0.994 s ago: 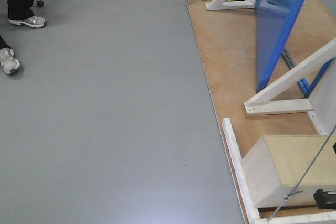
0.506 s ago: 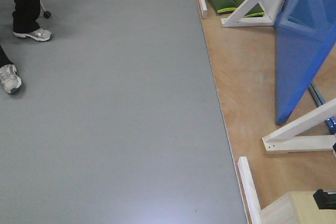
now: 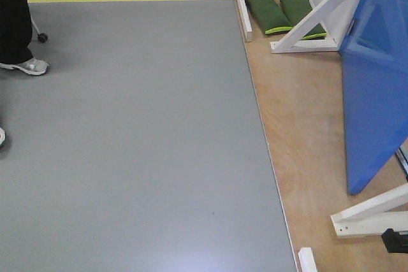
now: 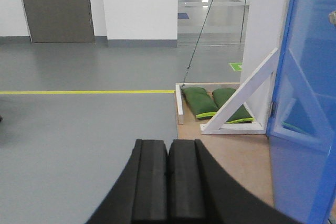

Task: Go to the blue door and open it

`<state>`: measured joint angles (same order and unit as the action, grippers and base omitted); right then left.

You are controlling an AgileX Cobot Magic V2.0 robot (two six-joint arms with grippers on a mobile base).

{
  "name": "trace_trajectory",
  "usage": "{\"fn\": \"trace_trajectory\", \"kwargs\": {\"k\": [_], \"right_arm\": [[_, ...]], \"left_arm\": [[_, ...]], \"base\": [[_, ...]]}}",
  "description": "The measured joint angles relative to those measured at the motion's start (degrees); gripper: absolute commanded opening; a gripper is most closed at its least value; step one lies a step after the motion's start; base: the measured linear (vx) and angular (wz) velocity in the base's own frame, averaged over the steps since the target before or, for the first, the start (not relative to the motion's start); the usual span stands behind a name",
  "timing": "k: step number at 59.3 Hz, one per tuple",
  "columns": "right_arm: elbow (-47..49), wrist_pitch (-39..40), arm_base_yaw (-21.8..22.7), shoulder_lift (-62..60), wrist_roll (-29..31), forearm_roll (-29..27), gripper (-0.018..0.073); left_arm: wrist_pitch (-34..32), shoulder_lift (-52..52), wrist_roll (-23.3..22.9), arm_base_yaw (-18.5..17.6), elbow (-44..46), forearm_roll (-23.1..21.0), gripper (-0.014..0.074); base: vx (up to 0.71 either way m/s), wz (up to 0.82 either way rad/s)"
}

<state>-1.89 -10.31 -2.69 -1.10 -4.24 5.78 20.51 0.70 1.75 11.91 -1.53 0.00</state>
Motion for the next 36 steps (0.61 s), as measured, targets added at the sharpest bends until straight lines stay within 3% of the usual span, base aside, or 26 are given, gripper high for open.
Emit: {"fn": "trace_trajectory", "kwargs": {"k": [36], "right_arm": [[0.0, 0.0, -0.1, 0.0, 0.0, 0.0, 0.0002]], "left_arm": [[0.0, 0.0, 0.0, 0.0, 0.0, 0.0, 0.0070]], "base": [[0.35, -0.02]]}}
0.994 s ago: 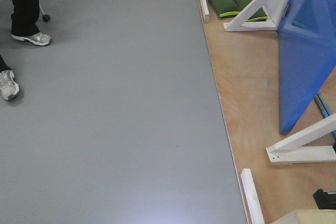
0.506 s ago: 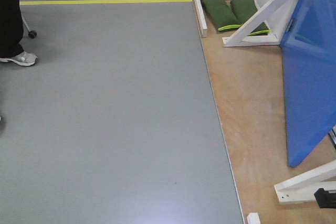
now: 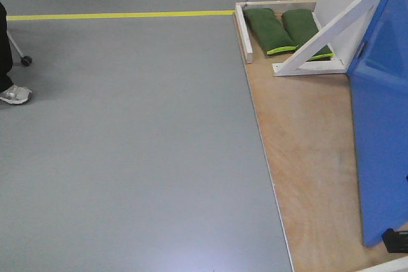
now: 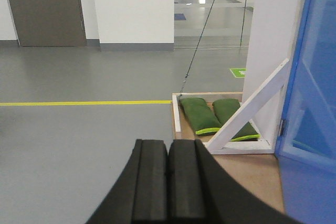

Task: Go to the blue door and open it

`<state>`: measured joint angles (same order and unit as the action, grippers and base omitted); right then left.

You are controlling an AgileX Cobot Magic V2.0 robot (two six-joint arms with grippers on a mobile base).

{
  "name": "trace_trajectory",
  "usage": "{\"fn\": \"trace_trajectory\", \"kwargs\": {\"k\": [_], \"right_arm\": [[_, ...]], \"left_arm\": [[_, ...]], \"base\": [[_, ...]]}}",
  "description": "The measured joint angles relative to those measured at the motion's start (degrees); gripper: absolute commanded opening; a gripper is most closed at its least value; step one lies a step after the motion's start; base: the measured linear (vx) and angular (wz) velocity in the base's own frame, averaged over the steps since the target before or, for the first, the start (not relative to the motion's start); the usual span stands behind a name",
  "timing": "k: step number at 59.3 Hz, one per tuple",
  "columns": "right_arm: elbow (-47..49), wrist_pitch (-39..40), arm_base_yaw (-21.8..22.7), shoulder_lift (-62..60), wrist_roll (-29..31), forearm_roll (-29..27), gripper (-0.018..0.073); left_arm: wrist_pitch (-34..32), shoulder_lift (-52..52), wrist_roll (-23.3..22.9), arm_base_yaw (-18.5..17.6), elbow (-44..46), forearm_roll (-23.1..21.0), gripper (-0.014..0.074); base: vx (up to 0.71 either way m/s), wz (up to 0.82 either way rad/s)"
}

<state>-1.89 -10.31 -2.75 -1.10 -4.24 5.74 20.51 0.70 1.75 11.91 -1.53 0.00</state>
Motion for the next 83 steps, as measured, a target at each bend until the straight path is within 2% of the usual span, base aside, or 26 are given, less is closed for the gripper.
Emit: {"fn": "trace_trajectory", "kwargs": {"k": [43, 83], "right_arm": [[0.0, 0.0, -0.4, 0.0, 0.0, 0.0, 0.0002], [0.0, 0.0, -0.4, 0.0, 0.0, 0.0, 0.0002]], "left_arm": [[0.0, 0.0, 0.0, 0.0, 0.0, 0.0, 0.0070], [0.0, 0.0, 0.0, 0.0, 0.0, 0.0, 0.0070]], "base": [[0.24, -0.01], [0.08, 0.00]]}}
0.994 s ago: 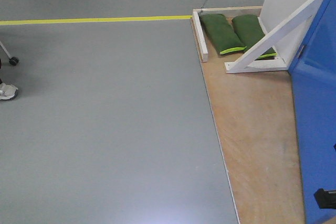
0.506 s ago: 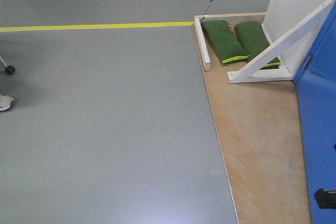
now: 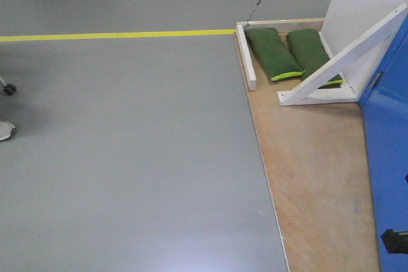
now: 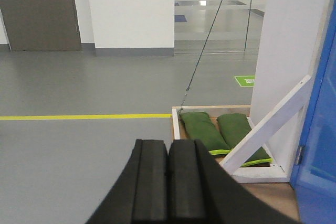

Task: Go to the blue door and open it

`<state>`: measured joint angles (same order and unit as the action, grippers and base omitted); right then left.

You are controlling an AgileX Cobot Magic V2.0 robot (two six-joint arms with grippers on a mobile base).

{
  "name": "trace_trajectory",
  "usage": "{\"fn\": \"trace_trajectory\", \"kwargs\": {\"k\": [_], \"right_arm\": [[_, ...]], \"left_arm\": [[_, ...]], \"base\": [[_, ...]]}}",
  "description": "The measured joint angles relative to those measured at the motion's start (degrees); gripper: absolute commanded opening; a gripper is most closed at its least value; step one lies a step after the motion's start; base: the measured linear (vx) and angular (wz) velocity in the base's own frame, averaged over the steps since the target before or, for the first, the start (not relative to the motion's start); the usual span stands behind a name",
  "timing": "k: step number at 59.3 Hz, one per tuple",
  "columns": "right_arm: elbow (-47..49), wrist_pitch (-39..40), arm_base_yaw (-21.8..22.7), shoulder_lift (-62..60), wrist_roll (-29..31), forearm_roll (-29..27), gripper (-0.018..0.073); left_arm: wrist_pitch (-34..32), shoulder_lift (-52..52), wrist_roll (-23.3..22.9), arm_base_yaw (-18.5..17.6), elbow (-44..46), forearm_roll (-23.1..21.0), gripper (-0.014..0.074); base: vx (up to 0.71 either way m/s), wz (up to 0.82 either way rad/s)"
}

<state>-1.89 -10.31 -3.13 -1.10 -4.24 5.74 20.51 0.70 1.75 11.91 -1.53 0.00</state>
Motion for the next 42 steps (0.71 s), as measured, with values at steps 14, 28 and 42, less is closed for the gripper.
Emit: {"fn": "trace_trajectory", "kwargs": {"k": [14, 28, 42], "right_arm": [[0.0, 0.0, -1.1, 0.0, 0.0, 0.0, 0.0002], [0.0, 0.2, -1.6, 1.7, 0.0, 0.0, 0.0002], [13.2, -0.9, 6.2, 19.3, 0.0, -1.2, 0.0002]], "left_arm": [[0.0, 0.0, 0.0, 0.0, 0.0, 0.0, 0.0070], [0.0, 0.0, 0.0, 0.0, 0.0, 0.0, 0.0070], [0.0, 0.0, 0.0, 0.0, 0.0, 0.0, 0.0070]], "base": [[0.00, 0.00], [0.00, 0.00], [0.00, 0.00]]}}
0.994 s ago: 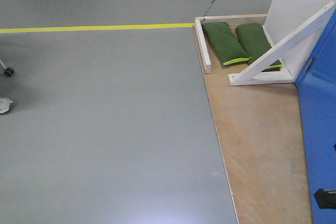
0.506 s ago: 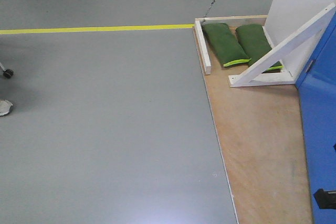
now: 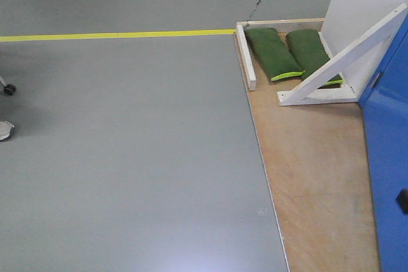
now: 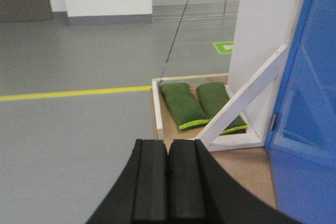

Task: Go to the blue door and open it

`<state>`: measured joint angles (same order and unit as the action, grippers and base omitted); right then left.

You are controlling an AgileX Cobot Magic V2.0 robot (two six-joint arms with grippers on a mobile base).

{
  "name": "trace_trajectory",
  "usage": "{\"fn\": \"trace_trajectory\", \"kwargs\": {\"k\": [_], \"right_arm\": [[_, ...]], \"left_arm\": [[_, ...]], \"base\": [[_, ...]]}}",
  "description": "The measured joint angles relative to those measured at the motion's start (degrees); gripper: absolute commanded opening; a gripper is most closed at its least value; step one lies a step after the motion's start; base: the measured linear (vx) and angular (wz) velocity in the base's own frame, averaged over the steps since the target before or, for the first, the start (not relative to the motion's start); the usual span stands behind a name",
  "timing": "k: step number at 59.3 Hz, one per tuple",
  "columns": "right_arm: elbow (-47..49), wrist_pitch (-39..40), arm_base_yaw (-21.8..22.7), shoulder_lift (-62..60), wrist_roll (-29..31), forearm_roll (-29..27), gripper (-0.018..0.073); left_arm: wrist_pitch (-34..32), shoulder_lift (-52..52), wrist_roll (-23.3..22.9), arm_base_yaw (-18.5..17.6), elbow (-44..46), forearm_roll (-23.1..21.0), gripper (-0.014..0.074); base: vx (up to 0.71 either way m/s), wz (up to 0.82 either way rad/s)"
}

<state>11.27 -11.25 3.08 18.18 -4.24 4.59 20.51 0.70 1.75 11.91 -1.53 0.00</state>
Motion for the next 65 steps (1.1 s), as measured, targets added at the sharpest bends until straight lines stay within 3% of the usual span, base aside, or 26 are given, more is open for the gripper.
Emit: {"fn": "trace_trajectory", "kwargs": {"k": [7, 14, 33, 57, 65], "right_arm": [[9.4, 0.8, 4.9, 6.9, 0.0, -4.6, 0.0002], [16.7, 1.1, 10.3, 11.7, 0.0, -12.5, 0.0002], [29.0, 1.7, 28.4, 19.6, 0.0, -43.9, 0.0002], [35.3, 4.1, 60.7, 25.1, -0.1, -69.9, 0.0002], [36.3, 4.9, 69.7, 27.3, -0.1, -76.8, 0.0002]], "left_arm": [[0.0, 0.0, 0.0, 0.0, 0.0, 0.0, 0.0070], [0.0, 0.0, 0.0, 0.0, 0.0, 0.0, 0.0070], [0.0, 0.0, 0.0, 0.0, 0.0, 0.0, 0.0070], [0.0, 0.0, 0.0, 0.0, 0.0, 0.0, 0.0070], [0.0, 0.0, 0.0, 0.0, 0.0, 0.0, 0.0070]], "base": [[0.00, 0.00], [0.00, 0.00], [0.00, 0.00], [0.00, 0.00], [0.00, 0.00]]}}
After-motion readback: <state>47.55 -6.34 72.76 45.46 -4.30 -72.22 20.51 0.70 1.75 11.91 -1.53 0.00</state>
